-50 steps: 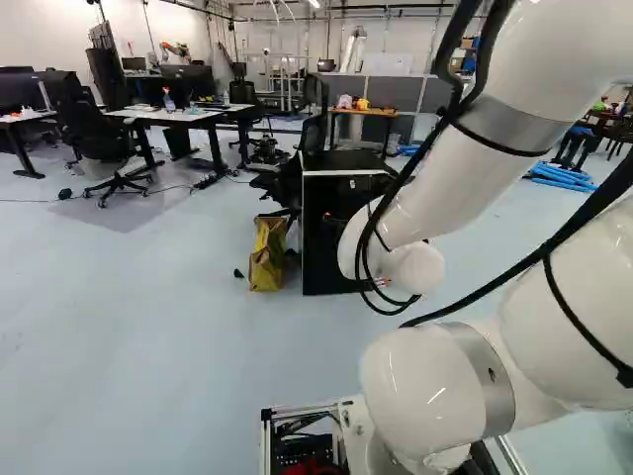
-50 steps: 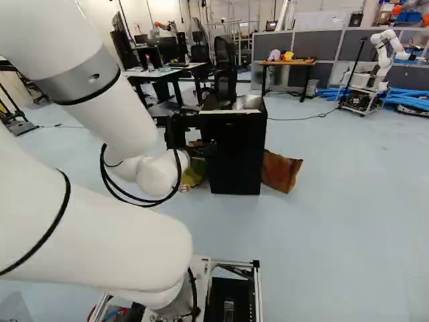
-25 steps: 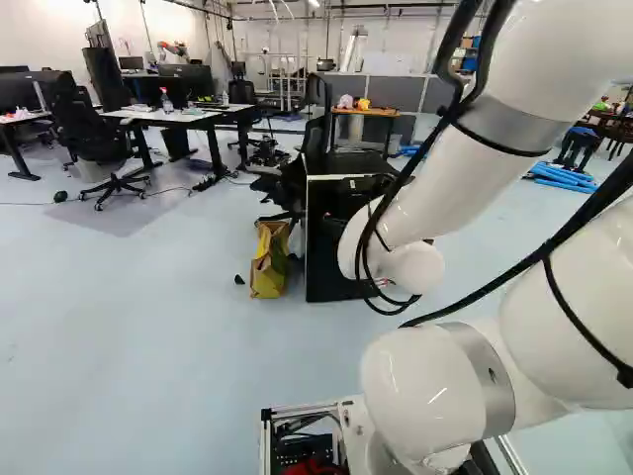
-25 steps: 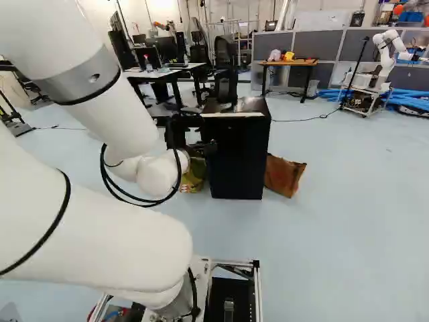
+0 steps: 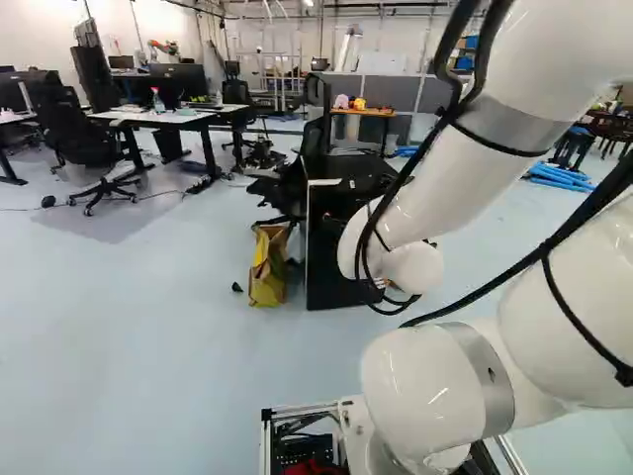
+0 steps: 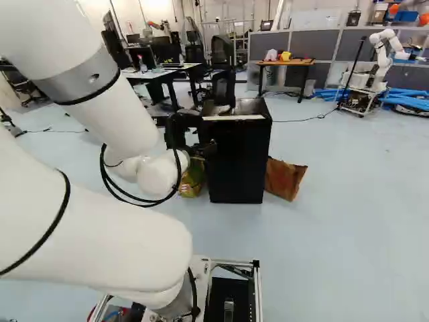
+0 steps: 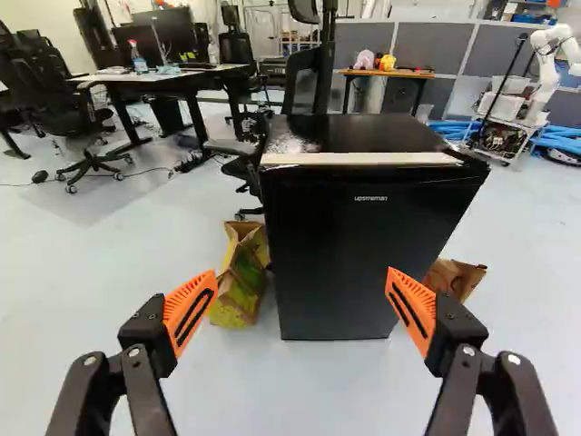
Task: Grab a drink from the fridge
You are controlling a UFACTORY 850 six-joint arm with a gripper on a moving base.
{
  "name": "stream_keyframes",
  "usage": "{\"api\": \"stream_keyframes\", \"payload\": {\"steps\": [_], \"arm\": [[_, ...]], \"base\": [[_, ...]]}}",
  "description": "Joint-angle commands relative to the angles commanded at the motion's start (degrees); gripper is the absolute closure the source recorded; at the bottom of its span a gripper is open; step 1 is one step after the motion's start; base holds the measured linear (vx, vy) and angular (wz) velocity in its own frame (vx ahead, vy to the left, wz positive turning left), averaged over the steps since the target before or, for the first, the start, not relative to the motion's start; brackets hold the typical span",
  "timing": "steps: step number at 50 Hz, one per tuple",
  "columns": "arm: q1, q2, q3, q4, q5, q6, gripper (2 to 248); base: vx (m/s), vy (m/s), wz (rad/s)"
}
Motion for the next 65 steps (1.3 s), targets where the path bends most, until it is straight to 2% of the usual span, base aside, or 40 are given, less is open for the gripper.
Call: {"api": "stream_keyframes", "payload": {"steps": [15, 65], "arm": [[0.0, 0.0, 0.0, 0.0, 0.0, 0.0, 3], [0.0, 0.0, 0.0, 0.0, 0.0, 0.0, 3]], "base": [[0.084, 0.007, -0.172], [0.054, 0.029, -0.011]]}}
